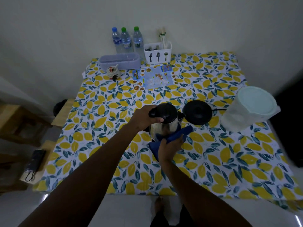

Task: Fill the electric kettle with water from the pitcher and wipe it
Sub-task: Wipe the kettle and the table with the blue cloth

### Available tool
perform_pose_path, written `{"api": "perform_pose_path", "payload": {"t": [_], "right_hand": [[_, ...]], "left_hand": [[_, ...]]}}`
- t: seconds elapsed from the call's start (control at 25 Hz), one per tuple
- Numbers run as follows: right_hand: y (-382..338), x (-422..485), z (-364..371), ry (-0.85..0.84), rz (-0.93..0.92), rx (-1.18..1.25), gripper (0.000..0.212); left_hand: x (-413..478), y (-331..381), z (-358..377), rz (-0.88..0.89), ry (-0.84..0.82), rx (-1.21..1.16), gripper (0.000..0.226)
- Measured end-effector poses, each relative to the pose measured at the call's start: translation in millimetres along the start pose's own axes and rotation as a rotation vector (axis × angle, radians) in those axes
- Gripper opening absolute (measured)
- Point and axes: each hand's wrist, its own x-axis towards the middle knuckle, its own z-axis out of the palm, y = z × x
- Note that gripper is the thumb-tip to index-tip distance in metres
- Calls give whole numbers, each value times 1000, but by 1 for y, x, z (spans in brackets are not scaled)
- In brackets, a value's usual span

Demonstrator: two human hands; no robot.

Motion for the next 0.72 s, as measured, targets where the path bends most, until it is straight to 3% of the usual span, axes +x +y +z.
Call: {"api": "perform_pose_path", "payload": {"t": [0.16, 0.36, 0.56, 0.72], "right_hand": [[-26, -17, 6, 24, -25, -26, 83], [11, 7, -21, -90, -59, -178, 75], [28, 38, -75, -94, -333, -564, 68], [23, 64, -91, -103, -346, -793, 69]], "left_hand": [[-4, 6, -2, 19, 13, 27, 76], [-13, -11, -5, 76, 8, 7, 70], [-16, -37, -2, 15, 124, 38, 42], [-11, -44, 5, 85, 198, 56, 31]]}}
